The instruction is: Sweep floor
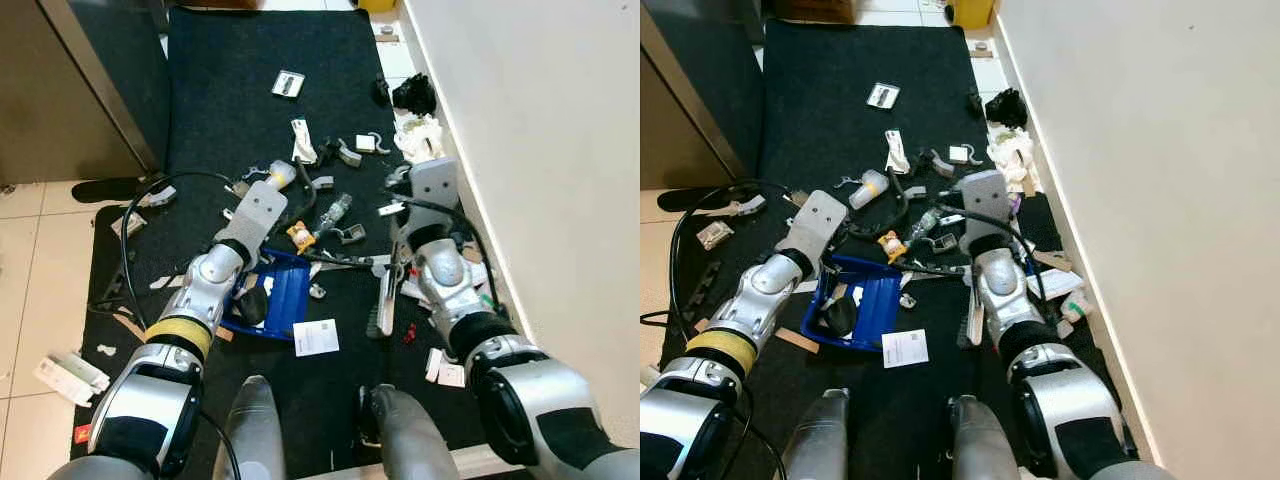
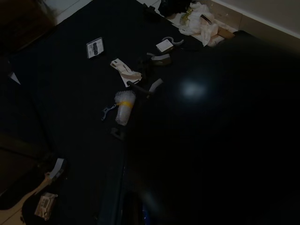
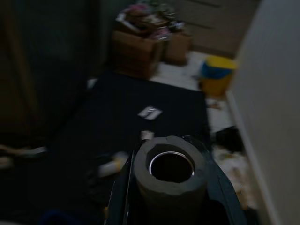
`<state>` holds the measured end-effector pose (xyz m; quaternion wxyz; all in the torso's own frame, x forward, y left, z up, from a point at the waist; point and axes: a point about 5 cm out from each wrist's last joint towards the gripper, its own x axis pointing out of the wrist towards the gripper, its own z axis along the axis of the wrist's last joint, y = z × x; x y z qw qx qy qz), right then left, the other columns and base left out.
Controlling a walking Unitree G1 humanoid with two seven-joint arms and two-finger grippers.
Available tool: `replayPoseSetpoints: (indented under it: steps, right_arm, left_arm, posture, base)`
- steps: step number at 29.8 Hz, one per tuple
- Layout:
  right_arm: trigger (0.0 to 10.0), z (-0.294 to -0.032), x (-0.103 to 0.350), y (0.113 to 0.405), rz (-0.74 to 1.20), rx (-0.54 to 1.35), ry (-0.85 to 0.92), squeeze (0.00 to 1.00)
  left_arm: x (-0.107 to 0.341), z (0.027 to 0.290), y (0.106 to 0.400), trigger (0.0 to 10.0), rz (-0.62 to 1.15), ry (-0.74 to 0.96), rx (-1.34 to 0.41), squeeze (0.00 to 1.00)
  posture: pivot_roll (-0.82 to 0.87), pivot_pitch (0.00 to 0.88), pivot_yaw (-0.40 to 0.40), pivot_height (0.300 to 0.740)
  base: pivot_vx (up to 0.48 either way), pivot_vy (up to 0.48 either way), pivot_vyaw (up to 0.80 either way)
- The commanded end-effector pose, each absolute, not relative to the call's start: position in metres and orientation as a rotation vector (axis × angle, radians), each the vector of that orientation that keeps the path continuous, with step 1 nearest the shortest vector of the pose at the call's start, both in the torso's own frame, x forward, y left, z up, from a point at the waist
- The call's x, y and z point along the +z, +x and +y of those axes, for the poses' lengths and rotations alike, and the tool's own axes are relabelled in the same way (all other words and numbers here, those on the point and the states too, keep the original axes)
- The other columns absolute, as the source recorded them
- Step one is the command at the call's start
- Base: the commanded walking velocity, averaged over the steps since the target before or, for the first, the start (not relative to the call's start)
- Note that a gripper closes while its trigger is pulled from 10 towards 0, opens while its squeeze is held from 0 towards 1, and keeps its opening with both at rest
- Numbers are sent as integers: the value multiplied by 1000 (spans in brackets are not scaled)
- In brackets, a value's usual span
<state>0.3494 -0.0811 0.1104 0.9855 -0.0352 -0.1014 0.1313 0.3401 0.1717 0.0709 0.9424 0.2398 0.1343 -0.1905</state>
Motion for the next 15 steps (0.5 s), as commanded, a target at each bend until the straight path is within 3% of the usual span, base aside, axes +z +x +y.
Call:
replayPoseSetpoints:
  steps: [1, 7, 15]
  right_arm:
    - [10000, -82, 89, 342, -97, 254, 5, 0]
    - [10000, -45, 102, 344, -80, 317, 176, 0]
    - [10000, -8, 134, 352, -88, 264, 401, 0]
  left_arm:
    - [24, 178, 310, 10000, 495, 464, -416, 0]
    - [24, 181, 311, 10000, 500, 469, -408, 0]
    - [23, 181, 310, 10000, 509, 469, -404, 0]
  posture:
    - [48, 231, -154, 740]
    - [39, 219, -155, 740]
    - [31, 217, -162, 740]
  base:
    - [0, 0, 0]
    - [0, 0, 0]
    - [0, 0, 0]
